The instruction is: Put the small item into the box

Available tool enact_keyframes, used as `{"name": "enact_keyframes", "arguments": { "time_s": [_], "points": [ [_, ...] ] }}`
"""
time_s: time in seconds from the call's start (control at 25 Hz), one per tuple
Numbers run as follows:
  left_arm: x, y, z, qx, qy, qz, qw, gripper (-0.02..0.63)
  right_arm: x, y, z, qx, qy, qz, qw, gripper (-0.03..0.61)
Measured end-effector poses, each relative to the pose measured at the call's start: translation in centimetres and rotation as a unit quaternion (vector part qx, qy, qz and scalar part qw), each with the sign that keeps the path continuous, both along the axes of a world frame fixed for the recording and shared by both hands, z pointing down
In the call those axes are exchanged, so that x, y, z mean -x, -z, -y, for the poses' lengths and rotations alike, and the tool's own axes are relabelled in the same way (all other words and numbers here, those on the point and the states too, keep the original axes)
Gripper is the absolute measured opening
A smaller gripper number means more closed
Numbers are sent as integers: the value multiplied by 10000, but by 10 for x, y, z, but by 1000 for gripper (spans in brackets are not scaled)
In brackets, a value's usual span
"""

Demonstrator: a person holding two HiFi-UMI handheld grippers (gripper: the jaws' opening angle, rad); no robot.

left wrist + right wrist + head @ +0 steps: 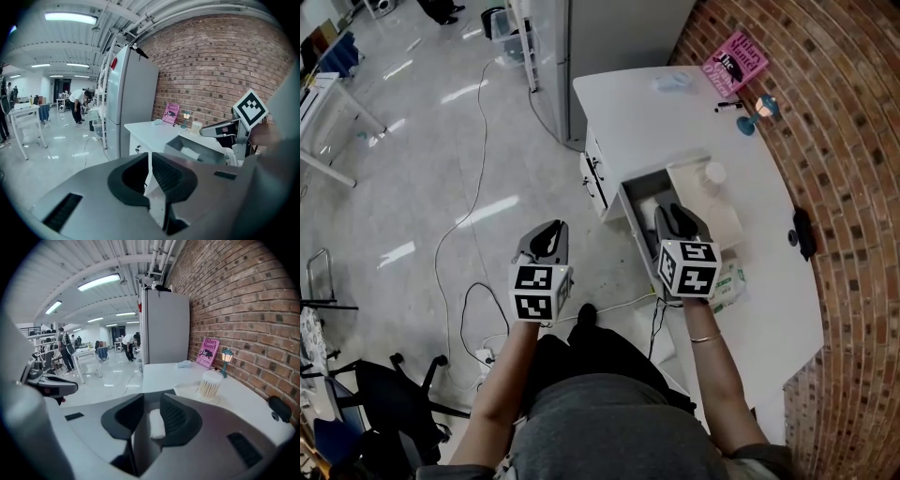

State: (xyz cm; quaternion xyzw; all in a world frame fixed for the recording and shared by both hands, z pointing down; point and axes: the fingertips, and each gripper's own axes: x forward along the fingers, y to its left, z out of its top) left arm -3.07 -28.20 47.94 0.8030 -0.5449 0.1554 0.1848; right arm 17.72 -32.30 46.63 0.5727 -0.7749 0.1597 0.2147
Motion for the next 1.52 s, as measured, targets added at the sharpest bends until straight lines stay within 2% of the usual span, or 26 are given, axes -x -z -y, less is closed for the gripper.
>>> {"name": "enact_keyframes", "arguments": {
  "time_s": [0.28, 0.6, 0.88, 1.28, 1.52],
  "points": [
    [-8, 10, -1, -123, -136, -55, 9998, 38, 3, 29, -28, -355, -234, 442, 9981, 84],
    [-11, 21, -6, -263, -269, -58, 9993, 38, 2, 55, -61, -704, -465, 717, 9938, 39],
    [-14, 27, -13, -321, -372, -147, 9987, 38, 0, 67, -82, -906, -583, 727, 9915, 6],
    [-19, 30, -17, -391, -450, -182, 9981, 38, -8, 74, -105, -1104, -493, 709, 9901, 3],
    [-21, 31, -17, -418, -485, -186, 9978, 38, -17, 74, -113, -1173, -700, 734, 9879, 3]
  ]
}}
